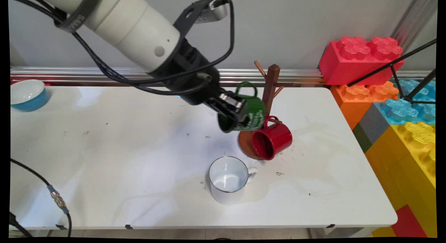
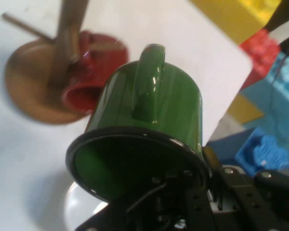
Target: Place the picked object on the table
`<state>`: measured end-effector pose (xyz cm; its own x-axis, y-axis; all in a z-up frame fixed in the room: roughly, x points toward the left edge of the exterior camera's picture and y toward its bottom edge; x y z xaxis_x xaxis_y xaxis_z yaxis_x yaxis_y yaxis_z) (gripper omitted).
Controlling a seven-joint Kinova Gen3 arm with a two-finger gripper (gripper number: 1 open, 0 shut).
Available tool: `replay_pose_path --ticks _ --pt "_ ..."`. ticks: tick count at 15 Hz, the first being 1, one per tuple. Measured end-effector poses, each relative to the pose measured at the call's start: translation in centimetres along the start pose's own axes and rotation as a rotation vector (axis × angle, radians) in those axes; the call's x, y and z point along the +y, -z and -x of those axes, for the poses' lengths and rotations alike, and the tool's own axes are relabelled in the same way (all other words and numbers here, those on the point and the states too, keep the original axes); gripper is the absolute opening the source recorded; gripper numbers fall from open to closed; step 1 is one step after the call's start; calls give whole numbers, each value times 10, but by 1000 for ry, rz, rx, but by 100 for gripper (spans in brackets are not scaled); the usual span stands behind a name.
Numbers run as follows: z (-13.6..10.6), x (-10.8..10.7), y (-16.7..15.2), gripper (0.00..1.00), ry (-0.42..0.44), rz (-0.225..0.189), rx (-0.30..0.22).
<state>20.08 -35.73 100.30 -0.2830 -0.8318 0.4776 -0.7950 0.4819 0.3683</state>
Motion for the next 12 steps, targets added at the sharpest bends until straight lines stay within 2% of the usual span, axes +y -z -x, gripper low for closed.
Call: replay_pose_path --ticks 6,12 --pt "-1 -11 15 0 -28 -99 -104" --pt "-10 -30 19 0 -79 -231 -231"
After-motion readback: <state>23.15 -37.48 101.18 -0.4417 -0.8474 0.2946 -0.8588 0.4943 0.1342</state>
